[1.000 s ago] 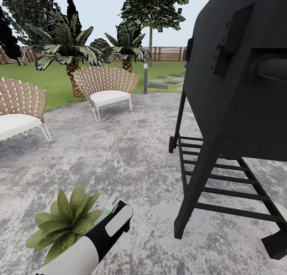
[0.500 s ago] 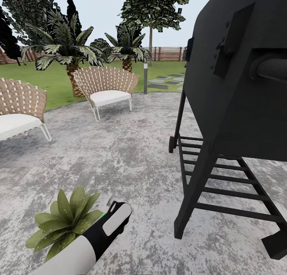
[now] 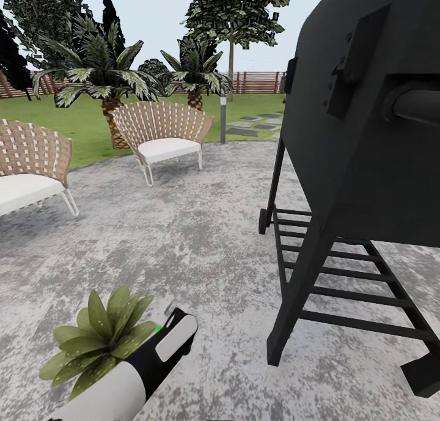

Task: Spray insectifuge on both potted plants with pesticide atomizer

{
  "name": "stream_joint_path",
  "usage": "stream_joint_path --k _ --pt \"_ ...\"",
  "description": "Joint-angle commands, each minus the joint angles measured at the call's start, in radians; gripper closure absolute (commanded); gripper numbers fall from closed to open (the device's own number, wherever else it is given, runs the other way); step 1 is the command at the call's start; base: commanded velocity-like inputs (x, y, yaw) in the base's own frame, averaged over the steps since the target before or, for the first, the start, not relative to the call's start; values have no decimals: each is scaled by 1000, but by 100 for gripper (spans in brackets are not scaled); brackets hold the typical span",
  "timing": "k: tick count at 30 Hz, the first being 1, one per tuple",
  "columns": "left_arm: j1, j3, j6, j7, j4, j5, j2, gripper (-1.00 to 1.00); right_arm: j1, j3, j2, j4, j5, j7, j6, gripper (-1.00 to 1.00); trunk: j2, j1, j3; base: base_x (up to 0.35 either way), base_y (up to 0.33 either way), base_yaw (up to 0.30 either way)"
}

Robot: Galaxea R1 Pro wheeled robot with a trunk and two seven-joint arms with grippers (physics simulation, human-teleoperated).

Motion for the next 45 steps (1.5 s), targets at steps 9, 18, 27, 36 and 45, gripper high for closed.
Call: stream_joint_path --k 9,18,27,36,45 --pt "0 -3 33 -112 58 85 -2 100 0 -1 0 0 0 0 0 -100 0 0 0 0 0 0" --pt "2 -16 12 66 -103 2 10 100 0 -1 0 0 0 -1 0 -100 0 0 0 0 0 0" --pt "208 -17 -82 425 -706 -292 195 100 0 -1 0 2 1 -1 0 -100 0 0 0 0 0 0" --pt "210 0 -9 332 -771 -49 330 100 0 -1 0 3 1 -1 -1 -100 0 0 0 0 0 0" --pt "218 -6 -198 381 -697 -52 265 100 0 0 0 3 2 -1 -1 -100 0 0 0 0 0 0"
